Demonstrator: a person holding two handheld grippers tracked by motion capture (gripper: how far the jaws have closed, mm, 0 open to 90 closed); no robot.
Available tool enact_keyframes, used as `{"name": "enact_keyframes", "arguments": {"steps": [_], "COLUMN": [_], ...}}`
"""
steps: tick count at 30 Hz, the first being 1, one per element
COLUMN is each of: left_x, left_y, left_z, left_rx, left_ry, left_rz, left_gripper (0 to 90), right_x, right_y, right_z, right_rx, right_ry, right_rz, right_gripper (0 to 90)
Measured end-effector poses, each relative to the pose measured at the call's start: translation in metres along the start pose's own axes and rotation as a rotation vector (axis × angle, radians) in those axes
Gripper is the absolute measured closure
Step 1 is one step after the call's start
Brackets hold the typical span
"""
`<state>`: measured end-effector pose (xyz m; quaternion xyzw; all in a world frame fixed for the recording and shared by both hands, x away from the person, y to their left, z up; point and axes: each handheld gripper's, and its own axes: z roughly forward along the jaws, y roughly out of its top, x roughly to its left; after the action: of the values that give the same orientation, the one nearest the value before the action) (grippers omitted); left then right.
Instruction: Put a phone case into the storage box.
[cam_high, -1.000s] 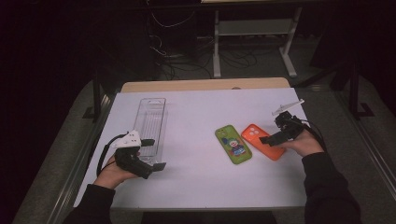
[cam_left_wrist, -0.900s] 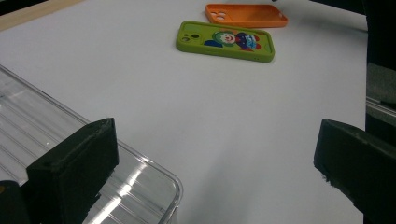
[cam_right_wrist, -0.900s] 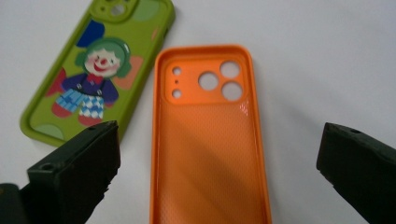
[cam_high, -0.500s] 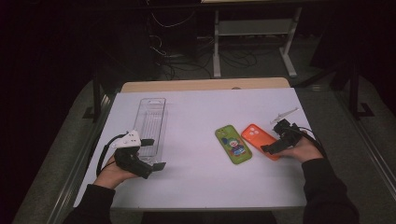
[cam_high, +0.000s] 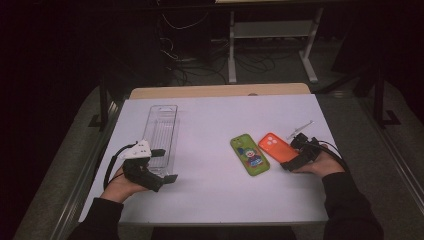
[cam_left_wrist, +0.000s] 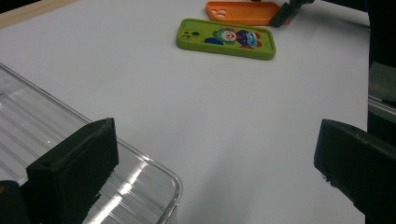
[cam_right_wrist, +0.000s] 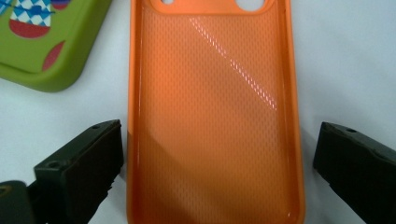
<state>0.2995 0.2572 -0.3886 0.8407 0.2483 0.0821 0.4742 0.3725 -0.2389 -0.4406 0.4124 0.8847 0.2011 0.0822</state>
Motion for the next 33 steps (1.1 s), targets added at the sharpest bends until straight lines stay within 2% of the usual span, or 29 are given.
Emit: {"name": "enact_keyframes", "arguments": {"steps": [4,15,21,29,30,33], "left_x": [0.0,-0.0001,-0.0002,-0.0002,0.0006,0.0021], "left_y": [0.0,-0.0001,0.0,0.0025,0.0038,0.0097], "left_z": [0.0,-0.0001,0.0001,0.0002,-0.0004,0.0002], "left_rx": [0.002,0.001,0.004,0.003,0.008,-0.005], "left_ry": [0.0,0.0,-0.002,-0.007,-0.005,-0.009], "left_rz": [0.002,0.0,0.008,0.006,0.02,0.024], "left_gripper": [0.0,0.0,0.0,0.0,0.0,0.0], "right_x": [-0.0005,-0.0001,0.0016,0.0008,-0.0003,-0.0018], "right_y": [-0.0002,0.0008,0.0013,0.0003,-0.0005,-0.0013], "right_z": [-0.0012,-0.002,-0.0033,-0.0041,-0.0043,-0.0052], "right_rx": [-0.003,0.009,0.019,0.012,0.002,-0.006], "right_ry": [0.014,0.011,0.012,0.018,0.022,0.034], "right_rz": [-0.006,-0.014,-0.008,-0.008,-0.01,-0.005], "right_gripper": [5.1,9.0,14.3,15.2,15.3,15.3]}}
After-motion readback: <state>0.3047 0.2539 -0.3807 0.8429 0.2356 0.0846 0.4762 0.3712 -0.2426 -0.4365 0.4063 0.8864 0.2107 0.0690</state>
